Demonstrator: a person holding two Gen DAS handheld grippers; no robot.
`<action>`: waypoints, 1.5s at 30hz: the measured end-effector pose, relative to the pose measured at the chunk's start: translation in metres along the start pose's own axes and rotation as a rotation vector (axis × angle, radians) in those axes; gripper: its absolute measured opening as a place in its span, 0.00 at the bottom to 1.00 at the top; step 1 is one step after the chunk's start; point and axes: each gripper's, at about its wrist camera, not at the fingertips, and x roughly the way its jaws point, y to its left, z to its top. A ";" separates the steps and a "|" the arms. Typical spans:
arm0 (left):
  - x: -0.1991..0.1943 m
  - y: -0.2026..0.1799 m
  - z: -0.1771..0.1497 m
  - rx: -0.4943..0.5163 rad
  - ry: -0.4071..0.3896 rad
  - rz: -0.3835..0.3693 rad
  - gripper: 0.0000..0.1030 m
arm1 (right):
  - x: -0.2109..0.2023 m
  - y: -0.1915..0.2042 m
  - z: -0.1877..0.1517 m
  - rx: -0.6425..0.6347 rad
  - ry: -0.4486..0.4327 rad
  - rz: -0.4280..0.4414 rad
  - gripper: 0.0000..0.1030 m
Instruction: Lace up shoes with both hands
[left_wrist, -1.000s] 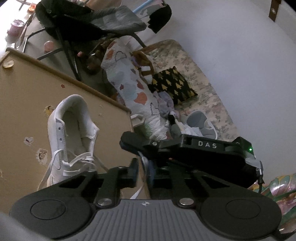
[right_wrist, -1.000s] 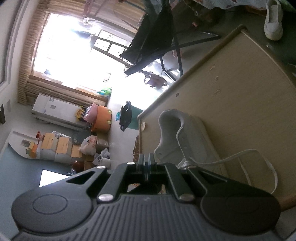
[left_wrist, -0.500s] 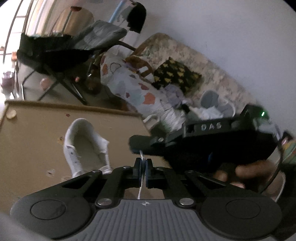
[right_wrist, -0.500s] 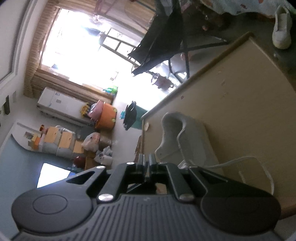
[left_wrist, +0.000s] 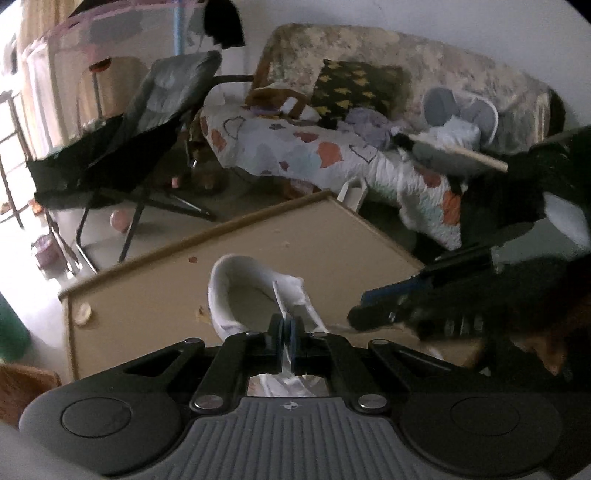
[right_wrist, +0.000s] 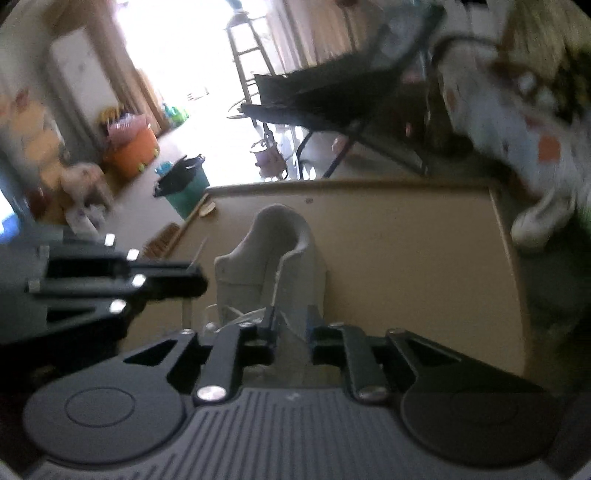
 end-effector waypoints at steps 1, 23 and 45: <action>0.002 0.002 0.004 0.023 0.005 -0.005 0.04 | 0.002 0.008 -0.001 -0.030 -0.008 -0.022 0.17; 0.033 -0.039 0.008 0.813 0.180 0.100 0.04 | 0.019 0.005 -0.016 0.017 0.066 0.005 0.27; 0.027 -0.057 -0.003 0.853 0.120 0.103 0.04 | 0.069 -0.025 0.086 0.337 0.299 0.046 0.29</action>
